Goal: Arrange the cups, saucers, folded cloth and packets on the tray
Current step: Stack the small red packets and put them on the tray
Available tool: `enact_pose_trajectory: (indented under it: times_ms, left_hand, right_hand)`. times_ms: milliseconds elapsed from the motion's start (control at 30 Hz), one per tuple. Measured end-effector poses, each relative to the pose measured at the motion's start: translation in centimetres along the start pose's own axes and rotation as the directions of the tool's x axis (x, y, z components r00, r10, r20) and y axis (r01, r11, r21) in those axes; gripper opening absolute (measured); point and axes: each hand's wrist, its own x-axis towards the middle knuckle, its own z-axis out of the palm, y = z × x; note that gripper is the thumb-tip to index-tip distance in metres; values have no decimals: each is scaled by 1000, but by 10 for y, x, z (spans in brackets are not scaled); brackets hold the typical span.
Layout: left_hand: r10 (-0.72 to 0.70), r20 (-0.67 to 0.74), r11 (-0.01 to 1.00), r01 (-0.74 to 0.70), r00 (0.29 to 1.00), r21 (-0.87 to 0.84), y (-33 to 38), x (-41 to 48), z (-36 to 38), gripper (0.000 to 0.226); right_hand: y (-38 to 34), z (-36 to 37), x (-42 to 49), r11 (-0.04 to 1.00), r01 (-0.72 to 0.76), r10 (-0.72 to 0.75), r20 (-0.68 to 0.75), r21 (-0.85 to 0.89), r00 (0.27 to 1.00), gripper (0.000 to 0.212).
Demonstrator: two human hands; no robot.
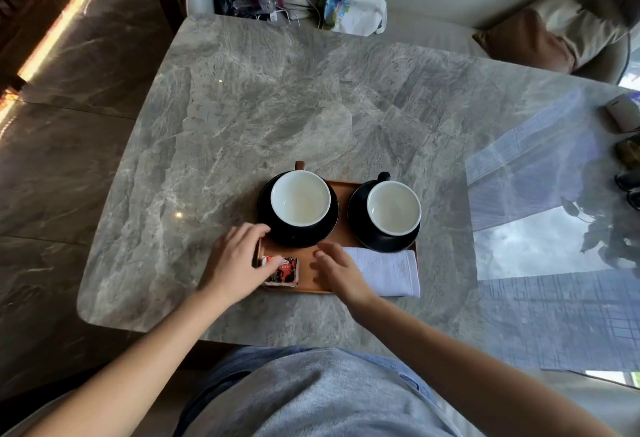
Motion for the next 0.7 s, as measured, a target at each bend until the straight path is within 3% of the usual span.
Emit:
enact_pose_trajectory:
  times_ms: [67,133,200,233,433,700]
  left_hand:
    - [-181,-58,928,151,982,-340,6,13,-9,40]
    - [-351,64,741,319,934,-590,18,32,-13,39]
    - [-416,221,551,438,882,-711,29,51,-14,42]
    - [-425,265,510,471,866,-720,33,58,-14,41]
    - [-461,362,490,573,810,-657,35,76,-4,34]
    - [-455,369,508,577,810,-639,28,80,-4,34]
  right_hand:
    - [-10,-2,7,998,52,-51,-54,26,997,33]
    - [-21,-1,20,996,86,-82,-116,31,990,36]
    - [-32,1,34,994,103,-97,-162,24,982,37]
    - [-37,1,41,995,99,-95,-172,20,981,38]
    - [-51,0,61,993,80,-93,-160,-90,983,37]
    - [-44,3,63,995,75,-84,-146,-65,986,36]
